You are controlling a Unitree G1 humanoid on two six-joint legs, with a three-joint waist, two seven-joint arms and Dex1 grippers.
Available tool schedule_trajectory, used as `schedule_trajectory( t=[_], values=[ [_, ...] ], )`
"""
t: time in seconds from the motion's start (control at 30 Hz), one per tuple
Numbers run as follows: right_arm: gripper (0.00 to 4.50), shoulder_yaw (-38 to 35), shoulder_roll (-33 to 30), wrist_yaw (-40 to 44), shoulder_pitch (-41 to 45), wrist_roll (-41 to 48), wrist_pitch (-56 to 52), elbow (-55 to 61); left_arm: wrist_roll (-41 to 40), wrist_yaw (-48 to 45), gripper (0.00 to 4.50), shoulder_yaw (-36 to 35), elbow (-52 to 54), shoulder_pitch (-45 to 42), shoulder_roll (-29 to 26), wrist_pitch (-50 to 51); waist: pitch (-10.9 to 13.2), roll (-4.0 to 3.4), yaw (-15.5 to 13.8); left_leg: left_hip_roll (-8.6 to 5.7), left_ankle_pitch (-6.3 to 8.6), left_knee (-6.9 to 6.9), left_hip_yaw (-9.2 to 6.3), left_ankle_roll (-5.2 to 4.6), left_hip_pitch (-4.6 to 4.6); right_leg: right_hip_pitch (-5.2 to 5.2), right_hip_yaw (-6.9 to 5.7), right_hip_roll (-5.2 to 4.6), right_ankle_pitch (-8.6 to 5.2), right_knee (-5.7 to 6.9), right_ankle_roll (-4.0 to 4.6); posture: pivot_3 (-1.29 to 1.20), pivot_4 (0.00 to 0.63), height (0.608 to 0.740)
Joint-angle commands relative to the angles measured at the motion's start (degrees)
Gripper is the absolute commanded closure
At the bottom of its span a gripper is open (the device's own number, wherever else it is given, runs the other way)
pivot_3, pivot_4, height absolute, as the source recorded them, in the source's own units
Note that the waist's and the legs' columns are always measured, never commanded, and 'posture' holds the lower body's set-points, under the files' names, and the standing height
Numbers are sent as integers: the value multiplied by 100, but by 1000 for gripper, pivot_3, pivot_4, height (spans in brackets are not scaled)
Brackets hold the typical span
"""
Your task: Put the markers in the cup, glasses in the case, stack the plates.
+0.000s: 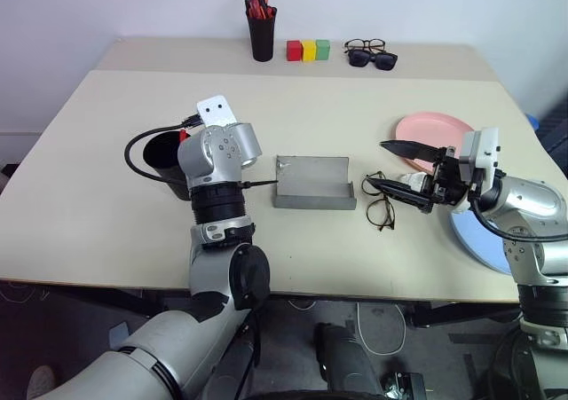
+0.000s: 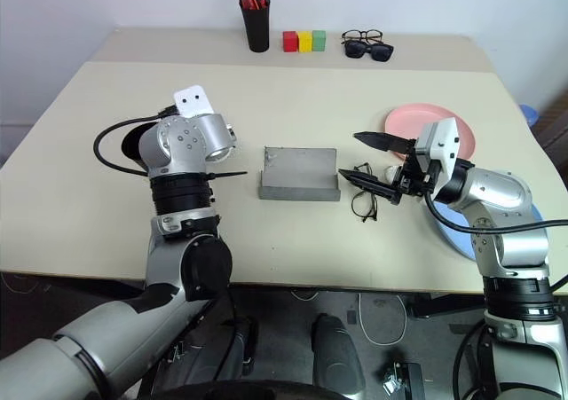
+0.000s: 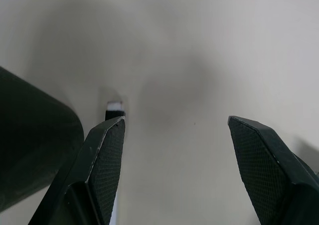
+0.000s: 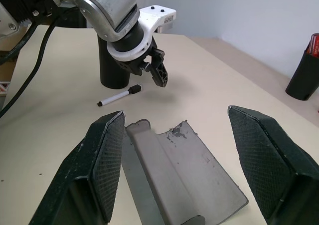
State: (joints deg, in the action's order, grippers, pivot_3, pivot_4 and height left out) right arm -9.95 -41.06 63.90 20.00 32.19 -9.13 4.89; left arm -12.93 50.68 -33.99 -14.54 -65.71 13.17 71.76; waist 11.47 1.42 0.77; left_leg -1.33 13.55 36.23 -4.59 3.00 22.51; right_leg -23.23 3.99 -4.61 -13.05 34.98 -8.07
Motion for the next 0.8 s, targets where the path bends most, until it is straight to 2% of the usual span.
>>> schedule_trajectory(
  t=[0.03, 0.53, 0.8],
  values=[
    [1129, -211, -24, -11, -24, 2, 151, 31, -198, 294, 1173, -206, 46, -350, 1072, 183, 0, 0, 3, 0, 0, 0, 0, 0, 0, 0, 0, 0, 0, 0, 0, 0, 150, 740],
    [1129, -83, 73, 56, 194, -135, 404, -399, -536, 1517, 1173, -1509, 92, -994, 1338, 853, 3, 6, 1, -1, -1, -1, 0, 3, 0, -1, 0, 0, -3, 0, -5, 0, 150, 740],
    [1129, -35, 162, 59, 240, -226, 491, -505, -485, 1692, 1173, -1687, 203, -962, 1412, 1051, 5, 8, -5, -1, -2, -1, 0, 6, 0, -1, 0, 0, -2, 0, -3, 0, 150, 740]
  ],
)
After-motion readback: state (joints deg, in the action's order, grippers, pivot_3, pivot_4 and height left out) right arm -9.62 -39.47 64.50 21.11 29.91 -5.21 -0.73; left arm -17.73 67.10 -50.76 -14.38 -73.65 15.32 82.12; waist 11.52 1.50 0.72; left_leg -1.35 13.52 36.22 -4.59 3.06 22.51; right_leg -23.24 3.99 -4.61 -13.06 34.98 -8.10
